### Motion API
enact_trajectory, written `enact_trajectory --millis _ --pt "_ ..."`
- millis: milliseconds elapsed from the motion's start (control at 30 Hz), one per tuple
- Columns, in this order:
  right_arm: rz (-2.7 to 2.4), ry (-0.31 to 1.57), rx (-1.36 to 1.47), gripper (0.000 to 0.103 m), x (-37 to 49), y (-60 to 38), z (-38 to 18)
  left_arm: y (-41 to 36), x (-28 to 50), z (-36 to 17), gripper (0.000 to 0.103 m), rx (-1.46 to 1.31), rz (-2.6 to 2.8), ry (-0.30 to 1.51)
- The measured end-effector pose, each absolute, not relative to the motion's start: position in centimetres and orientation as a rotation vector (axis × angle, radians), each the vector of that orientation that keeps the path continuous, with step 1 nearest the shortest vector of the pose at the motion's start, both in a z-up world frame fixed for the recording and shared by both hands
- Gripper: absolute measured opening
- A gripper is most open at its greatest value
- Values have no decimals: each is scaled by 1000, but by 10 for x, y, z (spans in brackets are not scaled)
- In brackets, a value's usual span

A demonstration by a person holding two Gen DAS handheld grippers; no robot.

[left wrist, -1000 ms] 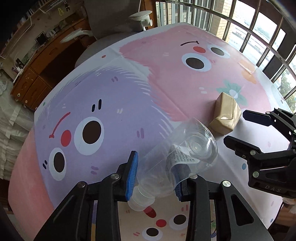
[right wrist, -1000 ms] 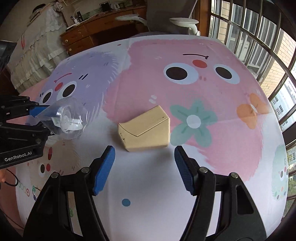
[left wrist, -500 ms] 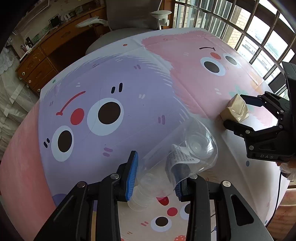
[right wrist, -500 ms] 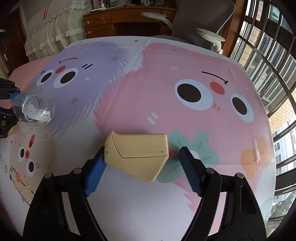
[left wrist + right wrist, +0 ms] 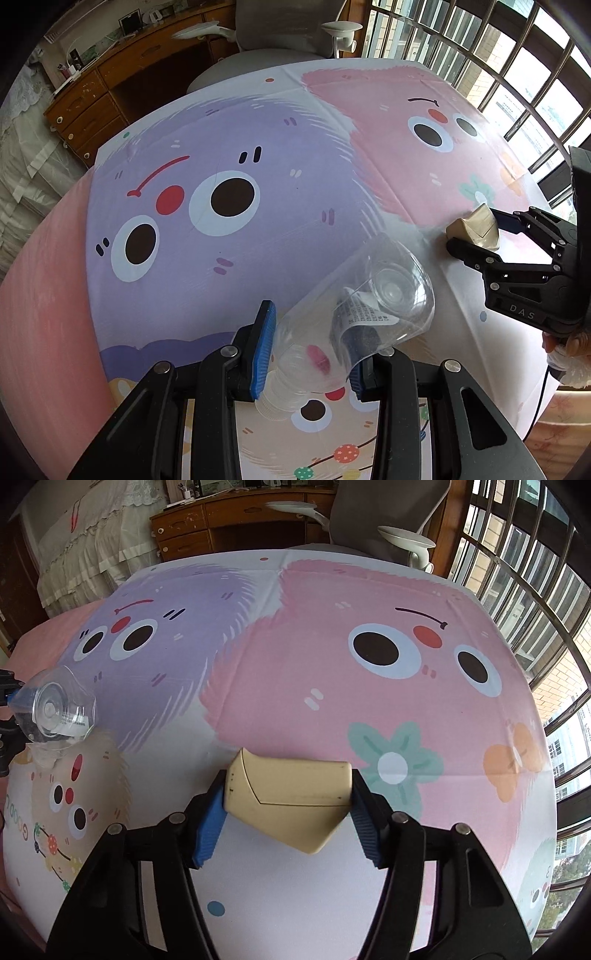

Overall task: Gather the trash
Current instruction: 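Grasp the beige paper box with the right tool, then carry the plastic bottle and beige box down over the trash bin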

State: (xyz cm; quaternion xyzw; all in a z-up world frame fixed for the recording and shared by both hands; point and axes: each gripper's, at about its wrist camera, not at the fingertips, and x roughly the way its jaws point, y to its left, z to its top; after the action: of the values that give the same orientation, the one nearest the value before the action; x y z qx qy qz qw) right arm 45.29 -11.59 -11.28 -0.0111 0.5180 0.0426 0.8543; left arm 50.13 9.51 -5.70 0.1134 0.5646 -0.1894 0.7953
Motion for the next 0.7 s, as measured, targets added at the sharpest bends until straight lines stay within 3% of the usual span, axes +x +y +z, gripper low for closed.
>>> enact_trajectory --millis 267,700 --pt "114 1095 78 58 376 -123 -92 86 435 -30 35 209 -351 1199" --pt "265 1091 151 58 205 -175 -39 10 259 3 35 109 -262 1181"
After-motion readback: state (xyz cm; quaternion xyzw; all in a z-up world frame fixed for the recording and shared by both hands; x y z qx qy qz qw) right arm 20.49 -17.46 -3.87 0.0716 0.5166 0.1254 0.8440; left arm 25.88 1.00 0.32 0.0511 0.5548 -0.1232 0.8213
